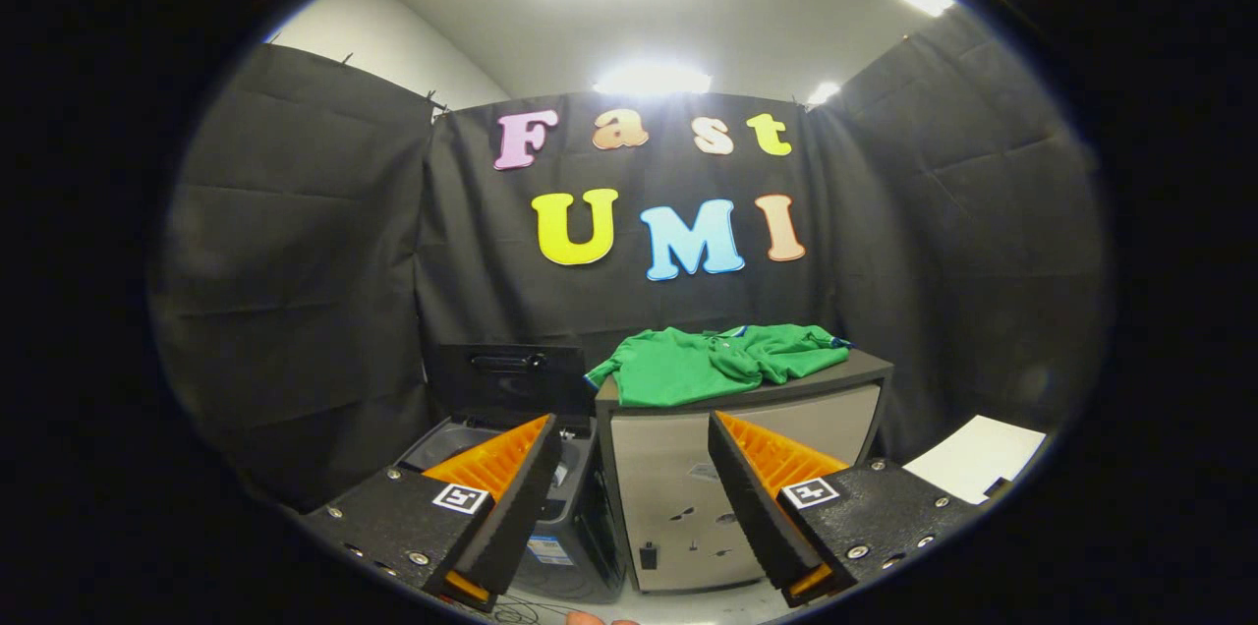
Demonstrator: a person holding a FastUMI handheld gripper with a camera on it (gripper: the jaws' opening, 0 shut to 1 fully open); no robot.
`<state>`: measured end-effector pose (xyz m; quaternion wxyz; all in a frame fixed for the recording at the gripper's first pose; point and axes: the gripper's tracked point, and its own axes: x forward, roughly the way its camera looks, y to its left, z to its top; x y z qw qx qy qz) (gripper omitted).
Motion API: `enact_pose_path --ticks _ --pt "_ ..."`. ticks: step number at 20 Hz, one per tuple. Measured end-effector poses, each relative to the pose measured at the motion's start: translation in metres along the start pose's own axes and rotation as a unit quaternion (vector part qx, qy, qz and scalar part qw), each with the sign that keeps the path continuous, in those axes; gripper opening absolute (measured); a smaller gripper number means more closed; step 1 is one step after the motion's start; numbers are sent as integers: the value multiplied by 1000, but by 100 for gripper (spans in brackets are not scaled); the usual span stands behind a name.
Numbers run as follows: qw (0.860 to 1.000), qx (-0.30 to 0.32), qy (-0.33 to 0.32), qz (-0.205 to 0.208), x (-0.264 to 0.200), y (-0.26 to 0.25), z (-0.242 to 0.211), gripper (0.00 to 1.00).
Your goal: Put the clothes into the washing machine and then close the washing machine lid.
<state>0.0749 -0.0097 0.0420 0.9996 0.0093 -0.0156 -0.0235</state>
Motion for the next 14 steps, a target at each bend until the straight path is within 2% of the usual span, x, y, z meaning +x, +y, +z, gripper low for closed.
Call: enact_pose_path --ticks 8,14 --pt "998 10 37 -55 119 -58 30 93" --pt "992 14 109 -61 213 -103 27 93"
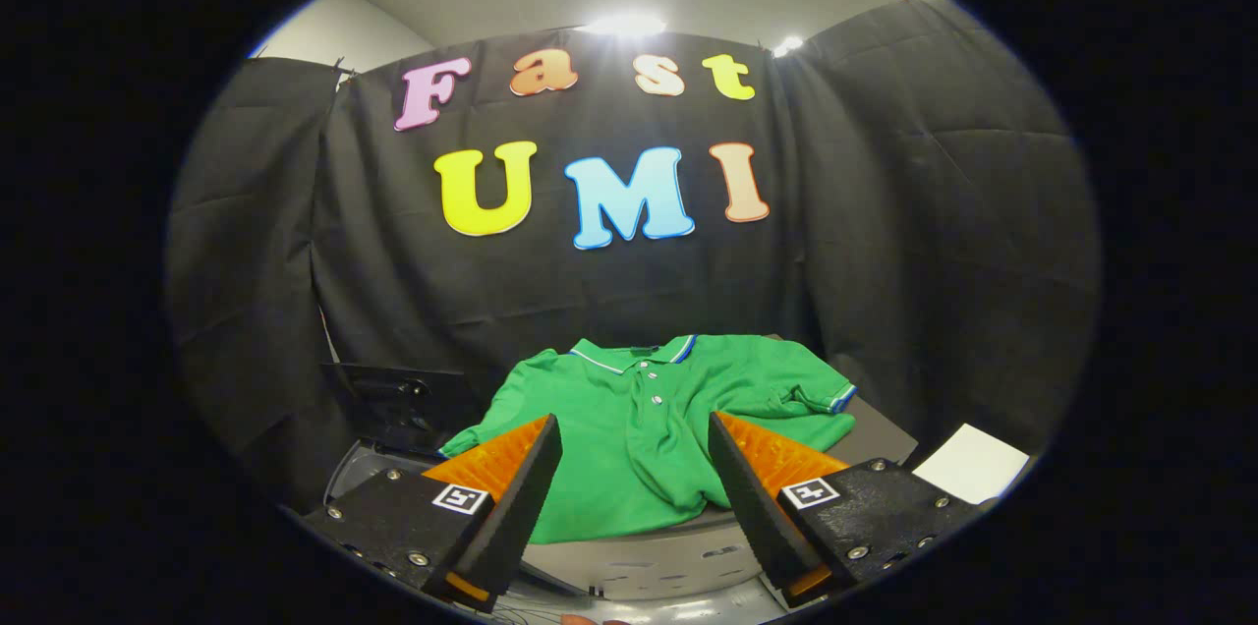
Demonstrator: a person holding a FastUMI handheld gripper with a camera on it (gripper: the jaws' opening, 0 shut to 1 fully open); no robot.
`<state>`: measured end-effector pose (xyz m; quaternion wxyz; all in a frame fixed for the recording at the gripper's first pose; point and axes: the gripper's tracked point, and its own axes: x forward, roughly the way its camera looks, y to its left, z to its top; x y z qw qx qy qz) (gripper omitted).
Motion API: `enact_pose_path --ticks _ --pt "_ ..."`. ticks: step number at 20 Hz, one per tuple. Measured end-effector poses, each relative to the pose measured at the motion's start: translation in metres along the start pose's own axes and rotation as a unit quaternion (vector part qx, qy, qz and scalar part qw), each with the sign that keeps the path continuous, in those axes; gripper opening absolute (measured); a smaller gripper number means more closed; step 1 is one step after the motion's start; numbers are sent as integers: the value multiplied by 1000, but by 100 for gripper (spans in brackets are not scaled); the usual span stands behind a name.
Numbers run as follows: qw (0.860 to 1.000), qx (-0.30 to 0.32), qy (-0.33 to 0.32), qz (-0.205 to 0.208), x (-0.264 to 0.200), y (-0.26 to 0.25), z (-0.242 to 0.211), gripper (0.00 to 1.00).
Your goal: Put the clothes into the washing machine and then close the washing machine lid.
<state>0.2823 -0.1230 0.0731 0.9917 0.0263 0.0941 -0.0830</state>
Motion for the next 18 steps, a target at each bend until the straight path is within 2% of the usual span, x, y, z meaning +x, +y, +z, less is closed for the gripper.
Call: enact_pose_path --ticks 4,8,11,16,18 --pt "998 -8 58 20 58 6 -7 93" --pt "993 -12 109 36 96 10 -21 93" --pt "989 -24 142 36 111 5 -28 93" --pt "979 6 200 35 124 -8 -50 93" --pt "979 12 199 32 126 -12 -51 92"
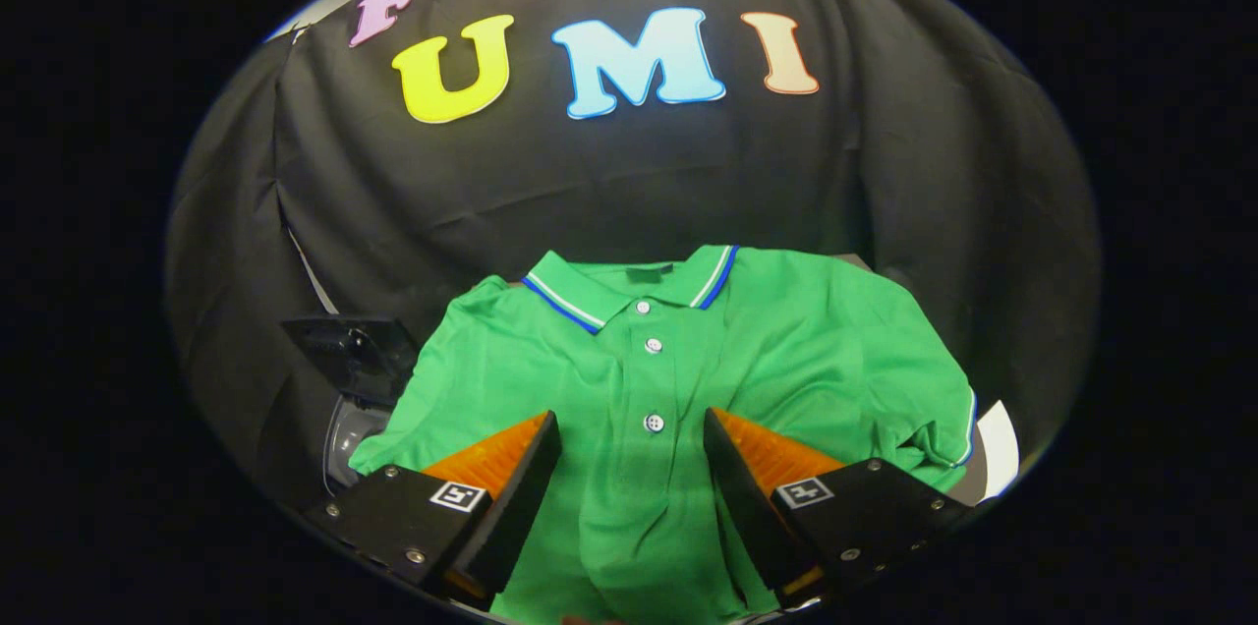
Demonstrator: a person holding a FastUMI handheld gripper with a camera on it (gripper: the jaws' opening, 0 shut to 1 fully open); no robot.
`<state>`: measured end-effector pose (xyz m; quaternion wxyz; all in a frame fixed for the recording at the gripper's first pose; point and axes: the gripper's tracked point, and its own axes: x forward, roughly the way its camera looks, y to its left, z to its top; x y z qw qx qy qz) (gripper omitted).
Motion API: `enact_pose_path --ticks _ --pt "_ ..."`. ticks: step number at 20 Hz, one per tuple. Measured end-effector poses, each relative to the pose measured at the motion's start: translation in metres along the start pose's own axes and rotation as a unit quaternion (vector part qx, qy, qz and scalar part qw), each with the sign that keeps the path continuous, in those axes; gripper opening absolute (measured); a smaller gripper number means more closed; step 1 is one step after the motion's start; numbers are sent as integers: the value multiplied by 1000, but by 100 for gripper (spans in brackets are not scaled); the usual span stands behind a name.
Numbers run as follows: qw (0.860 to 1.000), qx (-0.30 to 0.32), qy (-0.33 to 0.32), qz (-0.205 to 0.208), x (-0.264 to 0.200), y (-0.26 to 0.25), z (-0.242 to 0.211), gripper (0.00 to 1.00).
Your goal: Put the clothes into the washing machine and then close the washing machine lid.
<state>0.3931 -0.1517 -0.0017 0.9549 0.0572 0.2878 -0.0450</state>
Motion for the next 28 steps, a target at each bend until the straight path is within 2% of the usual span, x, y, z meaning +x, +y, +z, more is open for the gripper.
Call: enact_pose_path --ticks 1,2,4,5,6,8,11,16,20,22,25,28 --pt "1000 1 -10 -11 -1 -4 2 91" --pt "999 -9 -15 -36 1 -12 -1 83" --pt "998 -47 -15 -39 -1 -8 -2 52" --pt "997 -62 -7 -38 -1 -4 -2 47" --pt "996 -75 2 -44 0 -5 -4 26" --pt "995 -79 11 -60 -1 -6 -2 11" --pt "994 -82 10 -69 -2 -4 -1 3" --pt "996 -55 -7 -69 -3 -5 1 2" --pt "996 30 -65 -61 -8 -5 5 1" --pt "993 61 -71 -65 -7 -6 6 1" --pt "992 36 -78 -92 -15 1 21 1" --pt "988 13 -102 -117 -31 16 57 1"
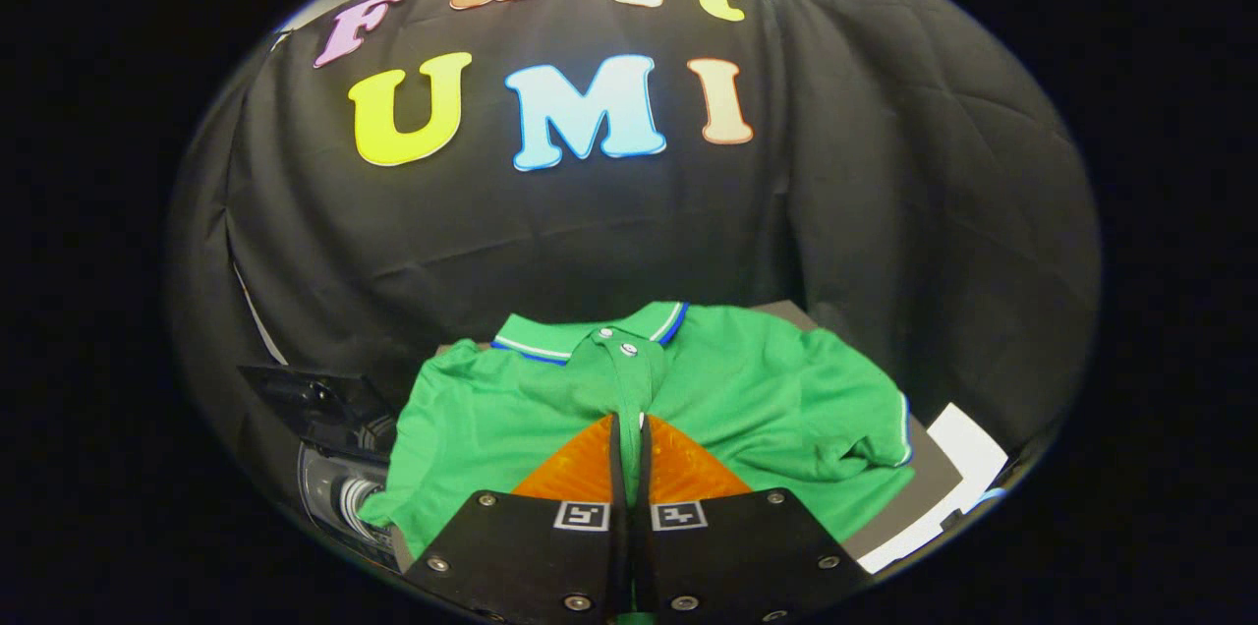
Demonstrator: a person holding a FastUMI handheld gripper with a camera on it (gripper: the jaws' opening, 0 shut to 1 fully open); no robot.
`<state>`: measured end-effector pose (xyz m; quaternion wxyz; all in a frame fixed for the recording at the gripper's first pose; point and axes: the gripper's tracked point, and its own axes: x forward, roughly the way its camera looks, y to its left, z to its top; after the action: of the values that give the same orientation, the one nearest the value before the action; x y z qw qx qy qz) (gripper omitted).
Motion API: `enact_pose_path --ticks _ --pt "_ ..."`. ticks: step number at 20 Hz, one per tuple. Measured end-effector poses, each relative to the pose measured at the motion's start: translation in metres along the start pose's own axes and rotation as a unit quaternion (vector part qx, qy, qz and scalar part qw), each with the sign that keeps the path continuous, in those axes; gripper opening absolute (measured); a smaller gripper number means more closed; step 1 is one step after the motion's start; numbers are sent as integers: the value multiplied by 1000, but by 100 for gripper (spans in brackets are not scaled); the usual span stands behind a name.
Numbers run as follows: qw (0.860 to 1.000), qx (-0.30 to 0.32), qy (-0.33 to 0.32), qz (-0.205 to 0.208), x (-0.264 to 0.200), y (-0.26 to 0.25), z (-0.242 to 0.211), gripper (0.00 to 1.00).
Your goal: Put the clothes into the washing machine and then close the washing machine lid.
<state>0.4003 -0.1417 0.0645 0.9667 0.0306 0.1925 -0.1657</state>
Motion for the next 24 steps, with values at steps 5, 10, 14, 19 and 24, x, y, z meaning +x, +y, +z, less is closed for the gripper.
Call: enact_pose_path --ticks 5,10,14,19,24 --pt "998 -9 -54 -17 -33 40 80 1" --pt "993 -19 -112 -34 -80 70 158 1" --pt "991 -2 -135 -25 -100 95 180 1" --pt "992 1 -128 -15 -111 132 167 1" --pt "992 4 -127 21 -134 202 161 1"
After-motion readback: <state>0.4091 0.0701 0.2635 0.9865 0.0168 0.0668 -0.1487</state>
